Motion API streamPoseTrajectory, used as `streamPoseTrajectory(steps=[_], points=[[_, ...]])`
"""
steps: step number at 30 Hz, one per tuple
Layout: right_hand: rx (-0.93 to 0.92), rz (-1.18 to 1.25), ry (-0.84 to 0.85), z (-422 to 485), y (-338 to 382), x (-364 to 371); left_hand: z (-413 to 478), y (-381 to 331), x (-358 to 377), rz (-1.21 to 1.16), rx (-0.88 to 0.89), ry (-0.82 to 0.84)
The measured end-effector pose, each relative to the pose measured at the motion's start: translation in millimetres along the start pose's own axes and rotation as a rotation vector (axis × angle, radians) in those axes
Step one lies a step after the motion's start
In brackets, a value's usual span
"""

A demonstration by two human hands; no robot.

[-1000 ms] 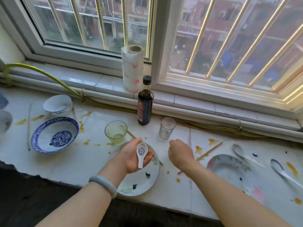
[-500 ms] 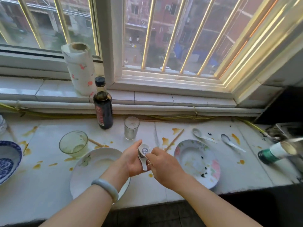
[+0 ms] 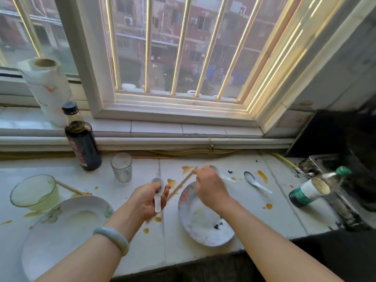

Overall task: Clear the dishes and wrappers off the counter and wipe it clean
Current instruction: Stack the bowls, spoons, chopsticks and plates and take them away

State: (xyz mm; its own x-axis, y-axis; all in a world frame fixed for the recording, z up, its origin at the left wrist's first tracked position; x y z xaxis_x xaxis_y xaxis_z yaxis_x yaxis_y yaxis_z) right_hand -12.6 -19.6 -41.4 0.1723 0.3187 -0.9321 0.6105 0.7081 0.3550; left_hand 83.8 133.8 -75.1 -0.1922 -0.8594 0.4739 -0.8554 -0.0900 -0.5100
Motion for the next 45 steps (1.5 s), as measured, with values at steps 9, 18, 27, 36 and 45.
streamPoseTrajectory(steps=[9,18,27,36,45], points=[[0.224,-0.389,0.228,74,-141,7,20,27,51,-0.066,0.018,-0.022],[0.040,-0.118,0.114,74,-138,-6,34,52,101,-0.165,0.044,-0.016],[-0.210,-0.008,-0.133,4,-97,-26,43,69,154,-0.350,-0.025,0.095],[-0.196,0.112,0.164,6,-102,-33,45,77,162,-0.207,0.105,-0.029],[0.332,-0.358,0.110,66,-217,-48,51,74,141,-0.153,0.128,-0.106]])
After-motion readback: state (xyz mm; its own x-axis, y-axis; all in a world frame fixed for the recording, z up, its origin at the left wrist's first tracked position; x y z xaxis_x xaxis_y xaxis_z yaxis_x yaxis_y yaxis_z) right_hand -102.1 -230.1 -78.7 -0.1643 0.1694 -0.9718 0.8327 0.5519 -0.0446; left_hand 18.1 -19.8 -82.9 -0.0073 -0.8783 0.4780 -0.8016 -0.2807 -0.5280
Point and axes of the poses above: each hand's wrist, its own z-axis towards the middle knuckle, its own x-axis out of the palm, y = z × x, the point moved 2 cm from there along z, towards the middle knuckle, and after that the axes turned 11 degrees about x, right-handed, at the moved point
